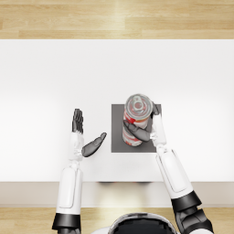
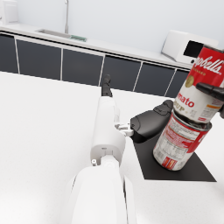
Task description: Pick up the red can on the left and place it in the middle, then pick up the red can on the right and place it on top of the can in the middle
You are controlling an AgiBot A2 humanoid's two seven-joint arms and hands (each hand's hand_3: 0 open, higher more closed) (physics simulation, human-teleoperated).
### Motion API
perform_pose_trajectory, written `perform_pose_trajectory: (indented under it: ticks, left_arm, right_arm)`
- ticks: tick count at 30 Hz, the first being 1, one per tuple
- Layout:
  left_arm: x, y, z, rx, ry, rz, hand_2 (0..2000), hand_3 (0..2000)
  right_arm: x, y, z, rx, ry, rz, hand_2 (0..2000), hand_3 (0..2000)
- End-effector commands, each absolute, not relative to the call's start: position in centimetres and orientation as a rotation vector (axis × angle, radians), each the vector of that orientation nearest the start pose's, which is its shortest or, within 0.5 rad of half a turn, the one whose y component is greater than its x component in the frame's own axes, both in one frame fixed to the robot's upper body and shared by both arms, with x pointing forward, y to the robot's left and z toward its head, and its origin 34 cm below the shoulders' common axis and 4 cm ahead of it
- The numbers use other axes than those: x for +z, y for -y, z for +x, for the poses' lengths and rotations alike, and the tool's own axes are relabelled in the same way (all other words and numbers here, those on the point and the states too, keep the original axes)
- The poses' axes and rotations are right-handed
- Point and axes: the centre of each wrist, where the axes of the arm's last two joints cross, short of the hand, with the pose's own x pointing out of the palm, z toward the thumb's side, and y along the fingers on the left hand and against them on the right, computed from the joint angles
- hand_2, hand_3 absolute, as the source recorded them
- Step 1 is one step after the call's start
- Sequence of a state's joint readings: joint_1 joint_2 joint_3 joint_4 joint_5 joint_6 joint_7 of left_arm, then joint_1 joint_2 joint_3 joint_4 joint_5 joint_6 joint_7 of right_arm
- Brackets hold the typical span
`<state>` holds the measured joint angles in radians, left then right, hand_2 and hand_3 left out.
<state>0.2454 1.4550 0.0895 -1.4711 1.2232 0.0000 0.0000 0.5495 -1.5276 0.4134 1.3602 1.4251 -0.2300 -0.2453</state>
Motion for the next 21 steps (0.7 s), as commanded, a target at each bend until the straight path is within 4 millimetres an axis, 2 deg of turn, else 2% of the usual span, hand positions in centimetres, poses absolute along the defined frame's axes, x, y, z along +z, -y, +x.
perform_pose_trajectory:
  ticks: [1, 2, 3, 8, 12, 17, 21]
  left_arm:
    - [14.8, -19.0, 28.3, -1.652, 0.292, -0.059, 0, 0]
    - [14.8, -19.0, 28.3, -1.651, 0.294, -0.06, 0, 0]
    - [14.8, -18.9, 28.4, -1.653, 0.294, -0.062, 0, 0]
    - [15.0, -18.8, 28.4, -1.648, 0.306, -0.061, 0, 0]
    - [16.0, -18.7, 28.1, -1.651, 0.342, -0.035, 0, 0]
    - [18.6, -18.8, 27.7, -1.648, 0.431, 0.039, 0, 0]
    - [22.4, -19.8, 28.1, -1.608, 0.544, 0.14, 0, 0]
  right_arm:
    - [20.9, 9.3, 31.4, 1.743, 0.039, -0.085, 0, 540]
    - [21.3, 9.3, 31.2, 1.747, 0.052, -0.089, 0, 213]
    - [21.7, 9.4, 31.0, 1.742, 0.068, -0.089, 0, 0]
    - [23.4, 9.7, 30.2, 1.717, 0.137, -0.095, 0, 0]
    - [25.4, 9.9, 28.8, 1.722, 0.228, -0.135, 0, 0]
    - [28.2, 10.8, 27.2, 1.696, 0.35, -0.172, 0, 0]
    - [30.0, 12.8, 26.7, 1.62, 0.439, -0.188, 0, 0]
